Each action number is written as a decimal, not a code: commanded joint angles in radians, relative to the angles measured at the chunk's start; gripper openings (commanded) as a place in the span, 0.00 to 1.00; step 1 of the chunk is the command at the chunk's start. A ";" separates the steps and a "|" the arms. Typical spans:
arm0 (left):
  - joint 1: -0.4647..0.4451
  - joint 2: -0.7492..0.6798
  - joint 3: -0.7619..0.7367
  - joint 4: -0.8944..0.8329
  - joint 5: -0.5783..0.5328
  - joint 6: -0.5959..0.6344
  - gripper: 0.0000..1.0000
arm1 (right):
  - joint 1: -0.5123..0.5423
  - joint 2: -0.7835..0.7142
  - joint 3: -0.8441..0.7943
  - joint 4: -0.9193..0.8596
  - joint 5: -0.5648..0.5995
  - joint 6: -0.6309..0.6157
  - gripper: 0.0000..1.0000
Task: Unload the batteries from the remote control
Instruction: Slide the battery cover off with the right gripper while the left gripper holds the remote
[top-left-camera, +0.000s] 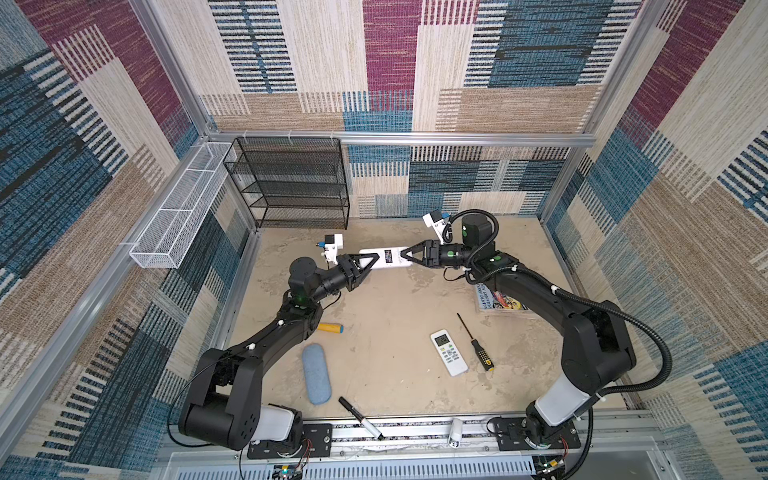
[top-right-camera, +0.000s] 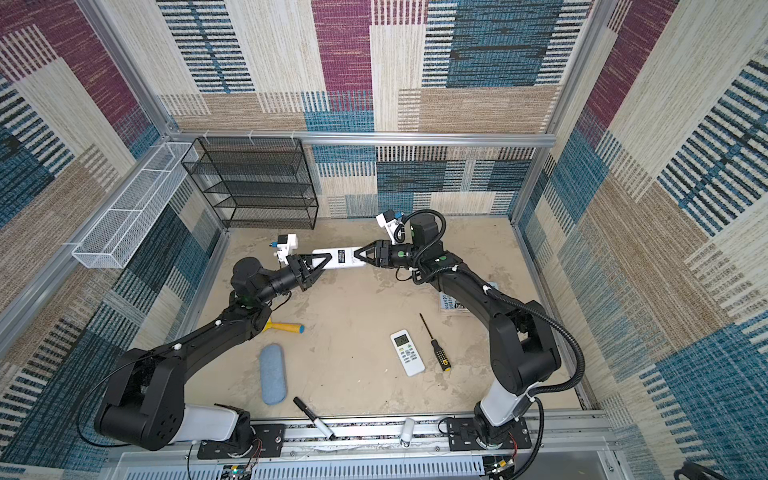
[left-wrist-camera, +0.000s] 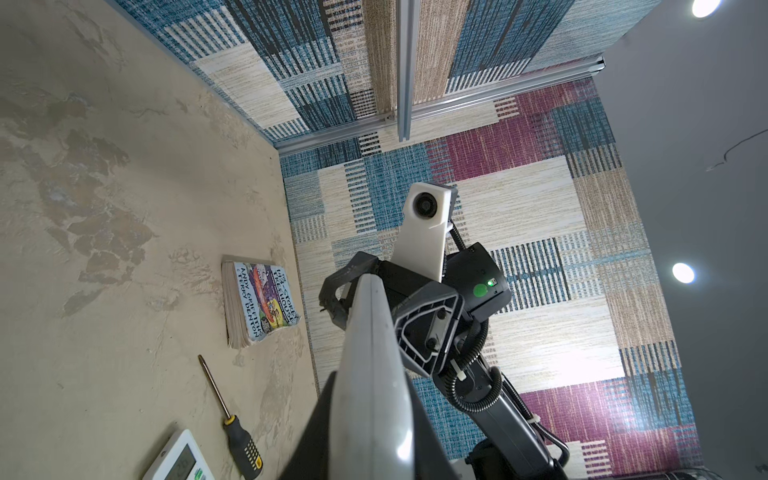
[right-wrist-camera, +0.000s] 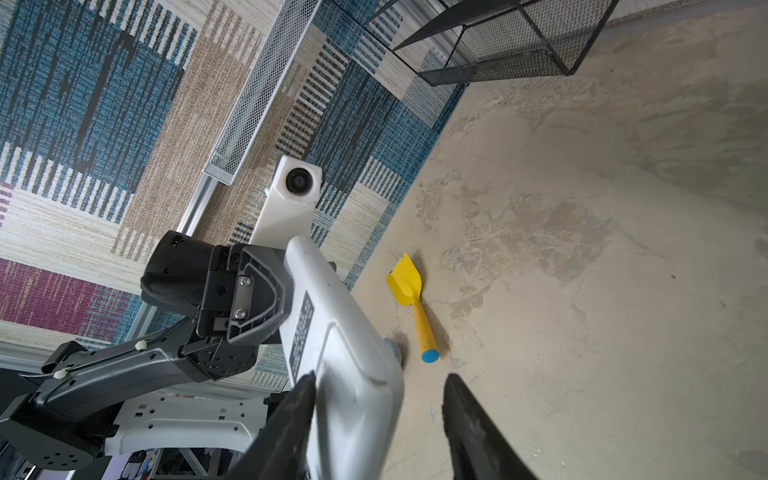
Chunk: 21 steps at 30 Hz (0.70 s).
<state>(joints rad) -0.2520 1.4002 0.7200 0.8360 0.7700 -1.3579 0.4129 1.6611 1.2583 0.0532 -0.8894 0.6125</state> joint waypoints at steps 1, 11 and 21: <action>0.002 -0.006 0.005 0.062 0.021 -0.003 0.18 | -0.002 -0.006 0.000 0.010 0.009 -0.004 0.45; 0.010 -0.020 -0.001 0.054 0.020 0.005 0.18 | -0.004 -0.004 -0.009 0.048 -0.018 0.024 0.35; 0.013 -0.023 -0.005 0.053 0.012 0.003 0.18 | -0.014 -0.009 -0.011 0.075 -0.024 0.043 0.30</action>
<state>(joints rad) -0.2394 1.3853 0.7162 0.8326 0.7692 -1.3575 0.4015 1.6566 1.2499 0.1005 -0.9081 0.6323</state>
